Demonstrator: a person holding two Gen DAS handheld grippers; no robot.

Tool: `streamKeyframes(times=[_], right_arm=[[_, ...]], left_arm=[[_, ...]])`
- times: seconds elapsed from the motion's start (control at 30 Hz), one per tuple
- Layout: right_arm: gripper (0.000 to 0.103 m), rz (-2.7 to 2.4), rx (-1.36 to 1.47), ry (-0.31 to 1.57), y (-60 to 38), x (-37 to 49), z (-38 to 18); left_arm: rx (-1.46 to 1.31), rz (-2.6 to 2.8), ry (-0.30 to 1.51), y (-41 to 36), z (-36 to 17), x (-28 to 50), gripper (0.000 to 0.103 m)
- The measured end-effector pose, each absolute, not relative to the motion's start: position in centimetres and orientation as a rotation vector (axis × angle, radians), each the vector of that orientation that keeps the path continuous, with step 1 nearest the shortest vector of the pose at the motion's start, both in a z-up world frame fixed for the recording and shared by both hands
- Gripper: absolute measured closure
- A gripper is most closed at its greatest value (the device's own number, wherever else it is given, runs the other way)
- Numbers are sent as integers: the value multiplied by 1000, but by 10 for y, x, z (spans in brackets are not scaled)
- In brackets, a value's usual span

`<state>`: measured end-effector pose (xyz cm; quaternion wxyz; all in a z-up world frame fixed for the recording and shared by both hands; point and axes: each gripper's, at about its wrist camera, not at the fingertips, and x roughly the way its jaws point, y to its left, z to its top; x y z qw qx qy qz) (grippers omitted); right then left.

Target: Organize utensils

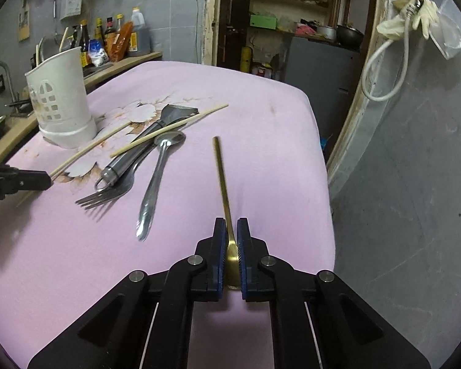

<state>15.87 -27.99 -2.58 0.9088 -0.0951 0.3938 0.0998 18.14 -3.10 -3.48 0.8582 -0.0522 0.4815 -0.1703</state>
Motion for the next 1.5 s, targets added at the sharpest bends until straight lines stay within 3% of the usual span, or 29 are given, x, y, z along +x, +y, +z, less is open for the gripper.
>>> streamKeyframes(times=[0.37, 0.6, 0.8, 1.0, 1.37, 1.43, 1.5], right_arm=[[90, 309, -104, 856, -268, 151, -28], [88, 315, -38, 846, -276, 173, -26], [79, 291, -25, 847, -282, 200, -23], [78, 264, -10, 867, -290, 226, -25], [77, 215, -13, 884, -286, 244, -29], [80, 201, -26, 879, -283, 245, -30], [91, 194, -24, 878, -283, 247, -30]], left_arm=[[-64, -420, 1044, -36, -26, 170, 99], [-30, -419, 1047, -42, -26, 189, 89], [31, -391, 1063, -56, -32, 218, 89], [107, -380, 1073, -70, -38, 237, 89], [148, -379, 1096, -78, -42, 252, 89], [164, -376, 1093, -79, -42, 251, 89], [170, -375, 1089, -81, -43, 252, 89]])
